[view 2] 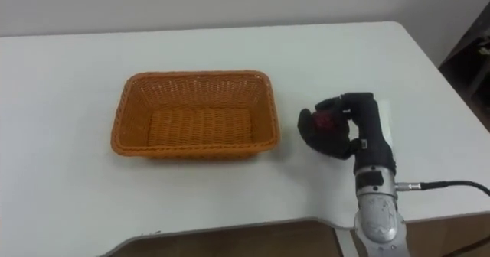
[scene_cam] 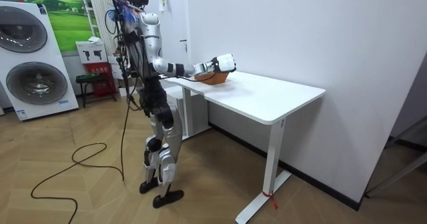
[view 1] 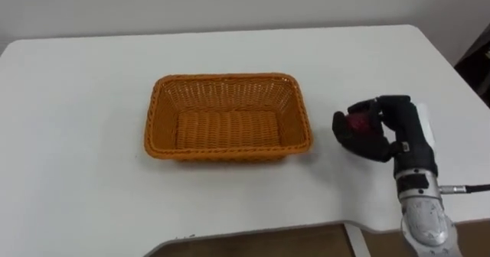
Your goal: Pick and place apple
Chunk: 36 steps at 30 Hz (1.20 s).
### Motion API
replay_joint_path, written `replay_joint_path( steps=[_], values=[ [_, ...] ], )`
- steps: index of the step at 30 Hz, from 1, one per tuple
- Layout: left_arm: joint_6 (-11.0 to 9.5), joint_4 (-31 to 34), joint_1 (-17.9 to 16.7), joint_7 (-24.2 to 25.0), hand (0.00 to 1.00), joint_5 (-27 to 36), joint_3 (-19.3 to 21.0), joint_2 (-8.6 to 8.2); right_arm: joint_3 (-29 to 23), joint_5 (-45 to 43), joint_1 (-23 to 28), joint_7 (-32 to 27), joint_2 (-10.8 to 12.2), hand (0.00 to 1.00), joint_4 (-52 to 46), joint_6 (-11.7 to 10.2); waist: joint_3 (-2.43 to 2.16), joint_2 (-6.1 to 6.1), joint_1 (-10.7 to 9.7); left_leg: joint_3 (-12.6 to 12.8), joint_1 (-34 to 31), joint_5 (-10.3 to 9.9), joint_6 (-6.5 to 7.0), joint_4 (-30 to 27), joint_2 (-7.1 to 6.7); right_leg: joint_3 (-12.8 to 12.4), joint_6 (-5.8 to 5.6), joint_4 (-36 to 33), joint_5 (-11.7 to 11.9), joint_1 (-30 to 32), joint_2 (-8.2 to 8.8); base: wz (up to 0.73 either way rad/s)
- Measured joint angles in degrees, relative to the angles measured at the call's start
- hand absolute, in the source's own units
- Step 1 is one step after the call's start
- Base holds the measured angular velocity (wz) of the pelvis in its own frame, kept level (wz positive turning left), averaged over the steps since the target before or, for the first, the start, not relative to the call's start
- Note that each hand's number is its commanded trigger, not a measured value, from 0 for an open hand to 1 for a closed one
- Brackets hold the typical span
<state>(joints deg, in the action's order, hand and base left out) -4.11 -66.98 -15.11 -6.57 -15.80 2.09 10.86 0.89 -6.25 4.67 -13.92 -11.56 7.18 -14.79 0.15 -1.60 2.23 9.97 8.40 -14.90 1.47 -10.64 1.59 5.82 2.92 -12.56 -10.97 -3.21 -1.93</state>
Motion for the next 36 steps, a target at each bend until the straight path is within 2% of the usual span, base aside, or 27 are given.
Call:
replay_joint_path(
  steps=[1, 3, 6, 11, 14, 19, 26, 28, 29, 30, 31, 36],
  values=[
    [0.0, 0.0, 0.2, 0.0, 0.00, 0.0, 0.0, 0.07, 0.0, 0.4, -0.3, -0.4, -0.2, 1.00, -0.7, 0.0, 0.01, -0.24, -0.1, -0.9, -0.1, 0.0, 0.00, -0.1, -0.03, 0.8, 0.00, -0.1, 0.0, -0.2, 0.11, 0.24],
    [0.0, 0.5, 0.4, 0.7, 0.00, -0.1, 0.0, 0.06, 0.2, 0.4, -0.6, -0.5, -0.6, 1.00, -1.8, 0.0, 0.00, -0.59, 0.1, -1.1, 0.1, 0.0, 0.00, -0.1, -0.02, 0.8, 0.00, 0.1, 0.0, -0.7, 0.09, 0.14],
    [-0.1, 0.4, 0.9, 1.5, 0.00, -0.1, 0.1, 0.06, 0.2, 0.2, -1.3, -1.1, -0.9, 1.00, -4.5, 0.0, 0.15, -0.96, 1.4, -1.6, 0.3, 0.0, 0.00, 0.0, -0.07, 1.7, -0.01, 1.1, 0.1, -1.8, 0.14, 0.07],
    [-0.1, 0.4, 0.8, 3.0, 0.00, -0.1, -0.1, 0.07, 0.3, -0.8, -3.4, -2.6, -1.4, 1.00, -6.1, -0.2, 0.28, -0.84, 2.7, -2.2, 0.3, 0.0, 0.01, -0.1, -0.19, 2.3, -0.02, 1.1, 0.1, -1.8, 0.30, 0.05],
    [0.2, 0.0, 0.9, 3.1, 0.00, -0.1, -0.3, 0.07, 1.6, -0.9, -5.0, -3.7, -1.5, 1.00, -6.1, -0.2, 0.36, -0.71, 2.8, -2.5, 0.2, 0.0, 0.01, -0.2, -0.22, 2.5, -0.02, 1.2, 0.1, -2.2, 0.38, 0.08],
    [2.1, 0.0, 0.8, 3.1, 0.00, -0.2, -1.2, -0.26, 3.3, -1.1, -5.3, -3.6, -1.5, 1.00, -6.1, -0.1, 0.38, -0.58, 3.0, -3.1, 0.1, 0.0, 0.01, -0.3, -0.27, 3.0, -0.06, 2.0, 0.2, -2.8, 0.40, 0.07],
    [2.9, 0.0, 2.0, 3.0, 0.00, -0.2, -1.4, -0.32, 7.5, -1.5, -6.2, -1.2, -1.9, 1.00, -6.1, 0.1, 0.39, 0.01, 3.2, -3.3, 0.2, 0.0, 0.00, -0.2, -0.26, 3.1, -0.06, 2.0, 0.2, -2.8, 0.38, 0.00],
    [2.9, 0.0, 2.4, 3.0, 0.00, -0.2, -1.4, -0.32, 8.7, -1.5, -6.4, -0.6, -1.9, 1.00, -6.1, 0.8, 0.30, 0.13, 3.4, -3.4, 0.3, 0.0, -0.01, -0.2, -0.26, 3.1, -0.06, 2.0, 0.2, -2.8, 0.37, 0.00],
    [2.9, 0.0, 2.6, 3.0, 0.00, -0.2, -1.4, -0.32, 9.3, -1.5, -6.4, -0.1, -1.9, 0.94, -6.1, 1.0, 0.25, 0.15, 3.6, -3.6, 0.3, 0.0, -0.01, -0.2, -0.26, 3.1, -0.06, 2.0, 0.2, -2.8, 0.37, 0.00],
    [2.9, 0.0, 2.7, 2.9, 0.00, -0.2, -1.6, -0.31, 9.5, -1.5, -6.4, 0.2, -1.9, 0.53, -6.1, 1.2, 0.25, 0.14, 3.6, -3.7, 0.3, 0.0, -0.01, -0.2, -0.27, 3.1, -0.06, 2.0, 0.2, -2.8, 0.37, 0.05],
    [2.9, 0.0, 2.9, 2.9, 0.00, -0.1, -2.0, -0.30, 9.8, -1.5, -6.4, 0.5, -1.9, 0.00, -6.1, 1.4, 0.25, 0.14, 3.9, -3.9, 0.3, 0.0, -0.01, -0.2, -0.28, 3.3, -0.06, 2.0, 0.2, -2.8, 0.38, 0.07],
    [3.3, 0.0, 3.0, 3.0, 0.00, -0.1, -4.4, -0.19, 12.1, -1.0, -6.7, 1.9, -1.9, 0.00, -7.6, 3.2, 0.27, 0.26, 4.5, -4.0, 0.1, 0.0, -0.01, -0.2, -0.28, 3.7, -0.06, 2.0, 0.2, -2.9, 0.45, 0.03]
  ],
)
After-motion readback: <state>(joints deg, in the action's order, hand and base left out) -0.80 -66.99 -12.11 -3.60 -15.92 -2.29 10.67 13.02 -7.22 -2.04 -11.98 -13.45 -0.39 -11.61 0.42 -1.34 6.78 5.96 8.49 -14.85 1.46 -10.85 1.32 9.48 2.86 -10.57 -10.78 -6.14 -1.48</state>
